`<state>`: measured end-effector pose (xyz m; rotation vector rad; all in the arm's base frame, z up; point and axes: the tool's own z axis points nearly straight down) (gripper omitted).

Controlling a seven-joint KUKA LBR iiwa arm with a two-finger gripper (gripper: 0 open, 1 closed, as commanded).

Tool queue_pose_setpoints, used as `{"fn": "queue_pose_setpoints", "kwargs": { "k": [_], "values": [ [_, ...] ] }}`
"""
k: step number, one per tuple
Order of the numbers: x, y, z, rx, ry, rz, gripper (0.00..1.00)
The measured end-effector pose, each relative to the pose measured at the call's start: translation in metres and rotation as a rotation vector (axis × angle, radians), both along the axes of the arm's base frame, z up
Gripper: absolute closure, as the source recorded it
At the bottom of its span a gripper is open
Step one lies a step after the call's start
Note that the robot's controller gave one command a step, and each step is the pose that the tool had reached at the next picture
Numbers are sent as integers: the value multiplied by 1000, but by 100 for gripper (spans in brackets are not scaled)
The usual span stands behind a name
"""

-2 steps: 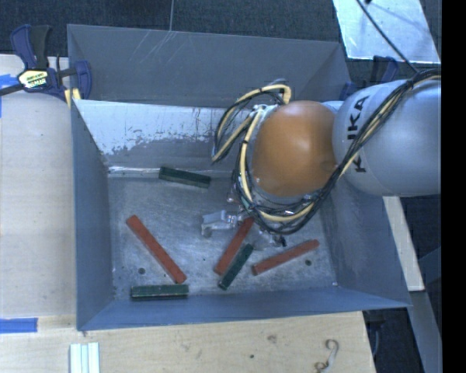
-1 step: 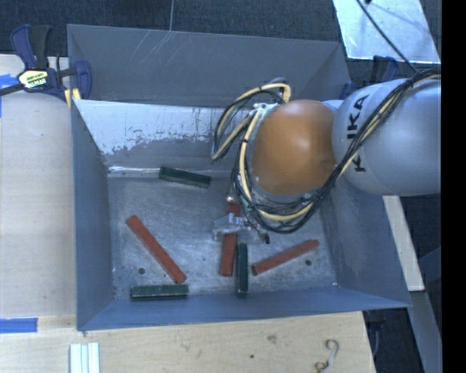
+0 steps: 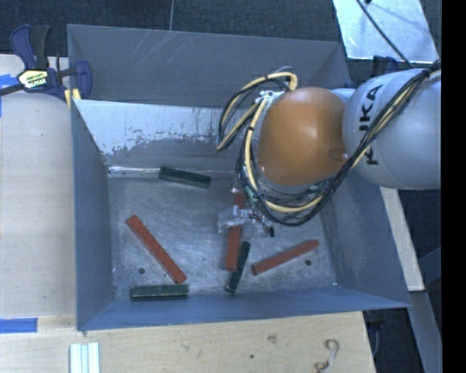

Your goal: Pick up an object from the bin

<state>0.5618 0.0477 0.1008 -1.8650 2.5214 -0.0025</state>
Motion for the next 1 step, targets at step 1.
{"fn": "queue_pose_setpoints", "kwargs": {
  "k": [1],
  "values": [
    [1, 0, 8, 1, 2, -6, 100]
  ]
}}
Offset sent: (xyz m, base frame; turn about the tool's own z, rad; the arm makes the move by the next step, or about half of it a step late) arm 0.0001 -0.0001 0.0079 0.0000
